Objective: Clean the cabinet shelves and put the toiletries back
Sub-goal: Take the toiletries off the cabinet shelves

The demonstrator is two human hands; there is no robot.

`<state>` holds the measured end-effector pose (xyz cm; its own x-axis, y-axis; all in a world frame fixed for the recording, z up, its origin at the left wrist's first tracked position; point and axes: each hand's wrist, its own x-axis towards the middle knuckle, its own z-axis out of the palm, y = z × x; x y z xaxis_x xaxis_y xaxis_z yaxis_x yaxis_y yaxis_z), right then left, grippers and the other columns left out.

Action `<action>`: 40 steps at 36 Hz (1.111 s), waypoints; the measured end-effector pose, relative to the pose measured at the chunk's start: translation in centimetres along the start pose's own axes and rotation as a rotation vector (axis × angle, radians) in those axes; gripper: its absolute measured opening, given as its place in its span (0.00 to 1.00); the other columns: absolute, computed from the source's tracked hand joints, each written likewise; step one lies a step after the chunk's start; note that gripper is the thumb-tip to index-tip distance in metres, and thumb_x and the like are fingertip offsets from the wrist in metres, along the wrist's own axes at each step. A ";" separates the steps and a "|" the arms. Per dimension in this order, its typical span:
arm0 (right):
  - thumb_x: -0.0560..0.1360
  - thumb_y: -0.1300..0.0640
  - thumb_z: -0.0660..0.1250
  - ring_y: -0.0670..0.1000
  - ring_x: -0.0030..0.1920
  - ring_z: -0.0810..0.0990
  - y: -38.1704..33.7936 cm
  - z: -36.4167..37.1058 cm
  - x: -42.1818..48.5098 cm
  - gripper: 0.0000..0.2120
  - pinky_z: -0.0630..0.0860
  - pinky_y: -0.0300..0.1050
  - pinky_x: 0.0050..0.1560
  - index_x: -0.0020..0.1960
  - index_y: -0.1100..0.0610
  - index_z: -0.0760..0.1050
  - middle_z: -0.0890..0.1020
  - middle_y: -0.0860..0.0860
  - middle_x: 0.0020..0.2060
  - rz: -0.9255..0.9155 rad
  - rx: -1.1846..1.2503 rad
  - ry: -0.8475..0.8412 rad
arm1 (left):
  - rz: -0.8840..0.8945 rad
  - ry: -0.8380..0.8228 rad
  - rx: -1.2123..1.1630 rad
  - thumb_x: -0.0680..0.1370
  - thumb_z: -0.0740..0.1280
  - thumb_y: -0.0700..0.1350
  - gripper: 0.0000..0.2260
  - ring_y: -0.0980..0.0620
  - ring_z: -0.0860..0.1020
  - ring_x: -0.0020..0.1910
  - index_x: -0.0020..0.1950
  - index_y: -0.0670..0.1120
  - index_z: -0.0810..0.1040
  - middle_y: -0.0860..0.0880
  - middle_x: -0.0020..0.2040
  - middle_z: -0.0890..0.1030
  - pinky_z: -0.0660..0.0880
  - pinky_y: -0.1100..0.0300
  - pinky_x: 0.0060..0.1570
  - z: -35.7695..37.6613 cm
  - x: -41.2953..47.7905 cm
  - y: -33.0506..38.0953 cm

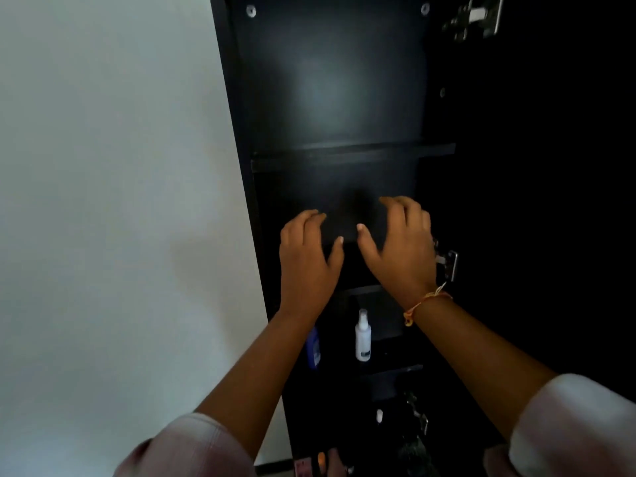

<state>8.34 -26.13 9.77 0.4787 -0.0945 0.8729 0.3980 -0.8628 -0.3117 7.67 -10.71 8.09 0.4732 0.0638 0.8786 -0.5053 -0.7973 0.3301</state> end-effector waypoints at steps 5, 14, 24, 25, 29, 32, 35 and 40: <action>0.74 0.45 0.66 0.56 0.57 0.73 2.3 3.0 -7.4 0.22 0.76 0.49 0.53 0.62 0.56 0.73 0.74 0.54 0.59 0.050 0.037 -0.186 | -0.061 -0.183 -0.048 0.78 0.67 0.48 0.14 0.52 0.70 0.60 0.61 0.45 0.75 0.48 0.60 0.74 0.70 0.61 0.60 2.0 -6.8 -1.7; 0.73 0.51 0.69 0.61 0.54 0.77 7.0 8.2 -16.1 0.19 0.75 0.52 0.53 0.60 0.60 0.74 0.77 0.59 0.54 0.183 -0.001 -0.525 | -0.387 -0.503 0.048 0.76 0.69 0.45 0.19 0.48 0.69 0.64 0.66 0.44 0.72 0.46 0.65 0.71 0.68 0.59 0.65 6.2 -15.5 -6.4; 0.75 0.51 0.68 0.60 0.65 0.72 9.2 12.3 -15.5 0.31 0.74 0.53 0.62 0.74 0.53 0.62 0.69 0.56 0.69 0.243 -0.009 -0.776 | -0.409 -0.694 0.165 0.75 0.71 0.43 0.34 0.43 0.62 0.73 0.77 0.47 0.59 0.46 0.75 0.62 0.66 0.51 0.70 8.5 -16.1 -10.5; 0.75 0.51 0.69 0.60 0.65 0.72 9.4 12.5 -15.3 0.31 0.74 0.52 0.62 0.75 0.53 0.61 0.68 0.56 0.70 0.244 -0.013 -0.794 | -0.405 -0.687 0.167 0.75 0.70 0.42 0.33 0.43 0.62 0.72 0.77 0.47 0.59 0.46 0.75 0.62 0.66 0.51 0.70 8.6 -16.0 -10.7; 0.74 0.53 0.70 0.61 0.64 0.73 10.0 13.4 -15.0 0.31 0.74 0.53 0.62 0.74 0.54 0.61 0.69 0.56 0.69 0.248 0.010 -0.806 | -0.416 -0.635 0.150 0.77 0.68 0.40 0.29 0.43 0.63 0.71 0.76 0.47 0.62 0.45 0.73 0.62 0.67 0.52 0.69 8.6 -15.8 -10.8; 0.74 0.55 0.70 0.61 0.60 0.77 10.0 13.8 -15.1 0.27 0.77 0.54 0.57 0.69 0.55 0.65 0.74 0.58 0.63 0.293 0.069 -0.781 | -0.408 -0.603 0.125 0.77 0.67 0.38 0.27 0.42 0.63 0.70 0.74 0.49 0.65 0.45 0.72 0.63 0.68 0.51 0.69 8.6 -16.0 -10.9; 0.74 0.57 0.70 0.60 0.54 0.79 9.8 13.7 -15.7 0.22 0.78 0.52 0.52 0.65 0.57 0.66 0.78 0.59 0.57 0.357 0.135 -0.768 | -0.404 -0.564 0.084 0.76 0.67 0.36 0.24 0.42 0.67 0.68 0.69 0.49 0.66 0.44 0.69 0.63 0.73 0.49 0.64 8.8 -16.4 -11.0; 0.76 0.57 0.68 0.58 0.52 0.80 10.1 13.8 -16.9 0.19 0.73 0.42 0.47 0.64 0.57 0.67 0.80 0.58 0.53 0.452 0.267 -0.731 | -0.366 -0.558 0.065 0.80 0.62 0.42 0.13 0.47 0.74 0.58 0.61 0.56 0.67 0.50 0.60 0.70 0.74 0.63 0.50 8.9 -17.0 -11.3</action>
<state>15.04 -26.39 -13.29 0.9758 0.0209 0.2177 0.1758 -0.6671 -0.7239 11.79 -8.10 -13.64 0.9169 0.0310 0.3978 -0.2048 -0.8192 0.5358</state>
